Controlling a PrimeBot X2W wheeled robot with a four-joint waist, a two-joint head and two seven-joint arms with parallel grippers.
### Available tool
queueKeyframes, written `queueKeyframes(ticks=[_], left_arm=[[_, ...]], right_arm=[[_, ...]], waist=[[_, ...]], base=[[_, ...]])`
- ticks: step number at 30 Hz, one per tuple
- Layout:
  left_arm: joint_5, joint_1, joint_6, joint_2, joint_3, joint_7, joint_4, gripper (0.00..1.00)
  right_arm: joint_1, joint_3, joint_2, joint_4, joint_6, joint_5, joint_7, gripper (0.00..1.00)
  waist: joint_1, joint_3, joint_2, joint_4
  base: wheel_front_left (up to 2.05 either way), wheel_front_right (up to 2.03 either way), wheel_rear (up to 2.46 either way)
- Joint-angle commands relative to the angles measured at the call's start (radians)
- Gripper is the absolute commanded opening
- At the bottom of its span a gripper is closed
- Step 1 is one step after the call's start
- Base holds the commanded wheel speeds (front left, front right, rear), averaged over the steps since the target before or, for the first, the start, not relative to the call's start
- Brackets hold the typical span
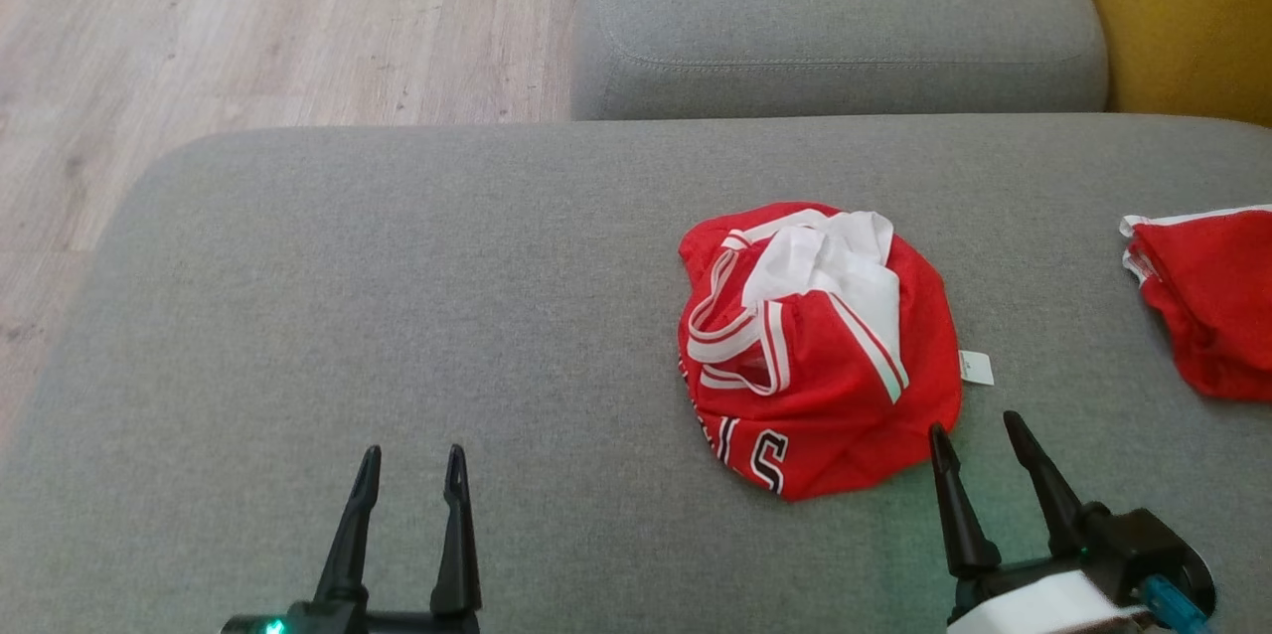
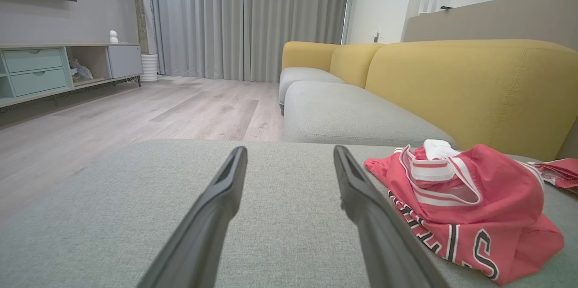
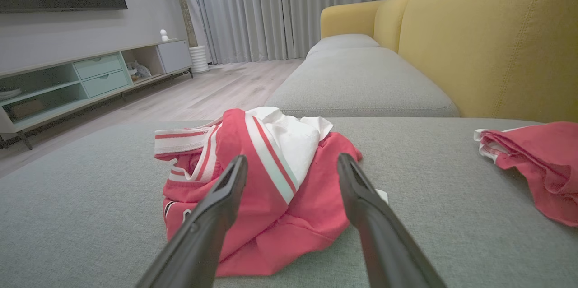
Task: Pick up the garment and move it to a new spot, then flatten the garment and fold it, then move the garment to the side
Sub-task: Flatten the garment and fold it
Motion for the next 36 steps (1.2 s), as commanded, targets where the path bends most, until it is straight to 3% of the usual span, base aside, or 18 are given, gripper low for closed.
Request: queueKeyframes(ticks=[1,14,20,30,36], left_arm=[[-0.002,-0.029,-0.002,-0.003,0.027,-0.009,-0.03,1.0],[-0.007,-0.032,-0.007,-0.003,0.026,-0.009,-0.015,1.0],[-0.013,-0.047,-0.017,-0.003,0.001,-0.009,-0.013,1.0],[0.006,-0.232,-0.077,-0.003,-0.106,-0.01,0.107,1.0],[0.059,-0.472,-0.115,-0.003,-0.162,-0.01,0.347,1.0]], right_arm=[[-0.031,0.02,-0.001,-0.028,-0.001,-0.003,-0.004,1.0],[-0.033,0.025,0.002,-0.021,-0.001,-0.008,-0.004,1.0],[-0.038,0.045,-0.006,-0.029,-0.001,-0.008,-0.004,1.0],[-0.078,0.085,-0.026,-0.048,-0.001,-0.001,-0.004,1.0],[-0.116,0.109,-0.034,-0.059,-0.001,0.017,-0.004,1.0]], waist=[[0.0,0.0,-0.0001,0.0],[0.0,-0.006,-0.0001,0.0],[0.0,0.01,-0.0001,-0.039],[0.0,0.081,-0.0001,-0.198],[0.0,0.158,-0.0001,-0.349]], base=[[0.0,0.0,0.0],[0.0,0.0,0.0],[0.0,0.0,0.0],[0.0,0.0,0.0],[0.0,0.0,0.0]])
